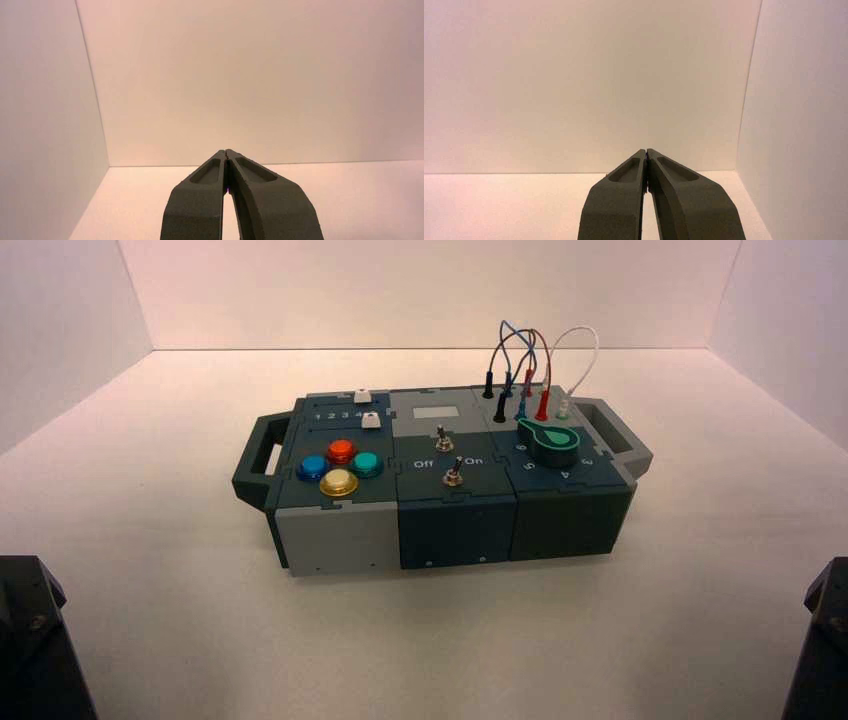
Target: Flip the bottom switch off with the left gripper.
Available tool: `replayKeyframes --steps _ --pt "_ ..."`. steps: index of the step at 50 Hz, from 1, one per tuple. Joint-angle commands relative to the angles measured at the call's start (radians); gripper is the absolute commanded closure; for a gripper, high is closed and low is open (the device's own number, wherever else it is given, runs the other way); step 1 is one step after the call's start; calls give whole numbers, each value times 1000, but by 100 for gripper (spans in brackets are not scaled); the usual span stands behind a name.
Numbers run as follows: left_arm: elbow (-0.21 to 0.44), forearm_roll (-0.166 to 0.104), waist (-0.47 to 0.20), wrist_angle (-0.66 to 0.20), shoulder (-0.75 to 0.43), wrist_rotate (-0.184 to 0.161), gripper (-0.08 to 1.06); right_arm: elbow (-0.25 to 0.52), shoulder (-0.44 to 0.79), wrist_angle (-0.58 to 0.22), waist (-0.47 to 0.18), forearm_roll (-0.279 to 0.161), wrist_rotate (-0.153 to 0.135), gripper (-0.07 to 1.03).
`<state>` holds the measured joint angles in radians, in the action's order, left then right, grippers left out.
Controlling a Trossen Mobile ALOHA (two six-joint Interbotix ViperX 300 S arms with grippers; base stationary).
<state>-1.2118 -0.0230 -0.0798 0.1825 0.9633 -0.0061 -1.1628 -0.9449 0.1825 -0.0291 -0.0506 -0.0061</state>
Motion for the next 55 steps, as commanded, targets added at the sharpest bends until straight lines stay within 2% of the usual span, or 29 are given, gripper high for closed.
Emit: replayKeyframes --steps 1,11,17,27,29,34,47,55 --pt "32 2 -5 0 -2 0 100 20 5 5 -9 -5 3 99" --pt "32 2 -5 -9 -2 0 100 20 5 -3 -9 -5 3 99" --pt "35 2 -12 -23 -8 -2 100 28 5 -48 -26 -6 5 99" --pt "81 -6 -72 -135 -66 -9 100 40 18 -132 -69 -8 5 99" --pt "104 -14 -91 -175 -89 -21 100 43 21 -163 -72 -11 6 99" --pt "150 -15 -130 -252 -144 -21 100 57 29 -258 -72 -43 6 99" --pt "230 -23 -242 -336 -229 -28 100 107 87 -445 -72 -66 5 99" --pt "304 -35 -304 -477 -265 -44 101 152 169 -571 -72 -110 6 99"
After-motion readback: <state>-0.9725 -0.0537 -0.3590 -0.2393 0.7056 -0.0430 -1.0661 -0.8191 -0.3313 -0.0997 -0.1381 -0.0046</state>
